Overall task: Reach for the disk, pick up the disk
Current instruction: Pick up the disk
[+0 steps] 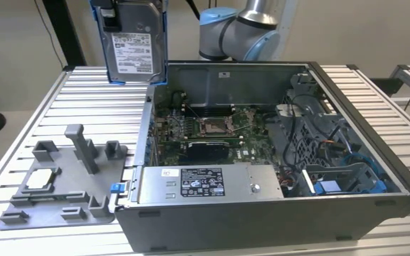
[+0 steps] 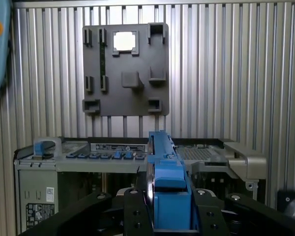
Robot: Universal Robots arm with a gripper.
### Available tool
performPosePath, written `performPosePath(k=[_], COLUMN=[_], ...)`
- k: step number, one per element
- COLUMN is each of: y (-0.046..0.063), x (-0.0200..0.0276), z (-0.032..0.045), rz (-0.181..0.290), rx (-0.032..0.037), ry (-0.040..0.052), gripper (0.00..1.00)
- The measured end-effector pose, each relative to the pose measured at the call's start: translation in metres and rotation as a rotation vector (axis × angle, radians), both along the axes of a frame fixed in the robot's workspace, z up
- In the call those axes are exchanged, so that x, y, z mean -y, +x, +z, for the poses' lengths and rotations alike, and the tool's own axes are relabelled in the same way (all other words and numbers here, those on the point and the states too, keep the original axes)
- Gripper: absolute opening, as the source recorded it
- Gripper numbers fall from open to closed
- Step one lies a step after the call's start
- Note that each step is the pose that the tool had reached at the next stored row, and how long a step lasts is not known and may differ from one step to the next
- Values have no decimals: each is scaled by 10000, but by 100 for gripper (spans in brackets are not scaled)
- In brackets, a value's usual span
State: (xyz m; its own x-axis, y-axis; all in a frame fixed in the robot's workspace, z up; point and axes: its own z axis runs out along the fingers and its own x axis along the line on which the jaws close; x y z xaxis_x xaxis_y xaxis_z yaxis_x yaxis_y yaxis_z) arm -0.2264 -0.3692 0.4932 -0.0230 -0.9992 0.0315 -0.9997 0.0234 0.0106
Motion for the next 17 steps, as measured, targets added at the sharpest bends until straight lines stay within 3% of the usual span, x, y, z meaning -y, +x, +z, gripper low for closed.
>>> performPosePath(k=[17], y=[295], x=[0], z=[0], rz=[47], rx=[-48], ry=[0], gripper=[0])
